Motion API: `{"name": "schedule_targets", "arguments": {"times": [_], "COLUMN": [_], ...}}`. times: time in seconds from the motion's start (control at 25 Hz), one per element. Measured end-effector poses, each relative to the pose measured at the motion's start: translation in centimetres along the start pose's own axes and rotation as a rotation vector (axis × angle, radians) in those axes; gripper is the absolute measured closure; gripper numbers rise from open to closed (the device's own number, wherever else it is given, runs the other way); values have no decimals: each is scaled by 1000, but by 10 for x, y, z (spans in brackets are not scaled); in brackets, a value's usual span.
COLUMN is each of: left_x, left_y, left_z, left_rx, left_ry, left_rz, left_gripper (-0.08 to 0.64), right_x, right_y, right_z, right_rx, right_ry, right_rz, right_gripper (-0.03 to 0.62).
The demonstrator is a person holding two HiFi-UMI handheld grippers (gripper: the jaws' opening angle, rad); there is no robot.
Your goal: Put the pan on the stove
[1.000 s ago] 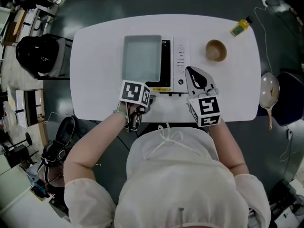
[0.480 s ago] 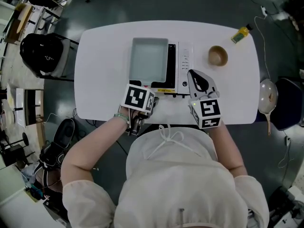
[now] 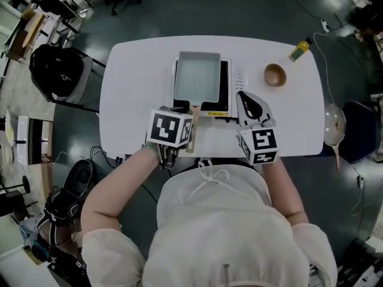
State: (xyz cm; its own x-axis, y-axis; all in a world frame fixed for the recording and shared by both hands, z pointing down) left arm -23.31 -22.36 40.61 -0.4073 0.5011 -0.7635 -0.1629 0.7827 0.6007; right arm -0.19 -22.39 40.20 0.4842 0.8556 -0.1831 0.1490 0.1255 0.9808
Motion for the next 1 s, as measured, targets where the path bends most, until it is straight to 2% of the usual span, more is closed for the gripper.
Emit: {"name": "schedule_targets", "arguments": {"times": [0.12,0.32,0.48,0.64,0.8,1.0], "left_x": [21,52,75,94,107,119], "left_y": [-2,-6,-3,0,7,15], "left_z": [-6,-15,-21,-26,-29,-29], "left_rx": [-23,-97,-154,-168,-229,-301], "left_ry": [-4,-51,-61,-12,11,37], "left_rz": [106,265,398,567,733,882], "left_gripper": [536,540,540,540,540,540], "right_x": [6,16,24,29,31,27], "right_y": [-7,-17,-25,-32,-37,-44], "right_z": [-12,-26,-34,-40,-43,-46], "right_rx": [18,55,82,93,72,84], "right_ry": [6,11,5,-8,-13,-21], "right_rz": [24,62,93,127,147,175], "right_gripper": [586,586,586,586,586,588]}}
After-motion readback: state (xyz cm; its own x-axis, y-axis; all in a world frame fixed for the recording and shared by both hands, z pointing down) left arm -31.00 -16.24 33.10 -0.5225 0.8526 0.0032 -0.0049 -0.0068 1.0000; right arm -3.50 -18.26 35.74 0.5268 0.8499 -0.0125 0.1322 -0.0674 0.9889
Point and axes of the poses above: the fingertips, and each gripper's own axes: x backward along the fingers, z to its right, y out of its underside, the point moved 10 cm from there along x, backward along the fingers, and after that the axes turned 7 degrees about z, right-handed, at the moved point
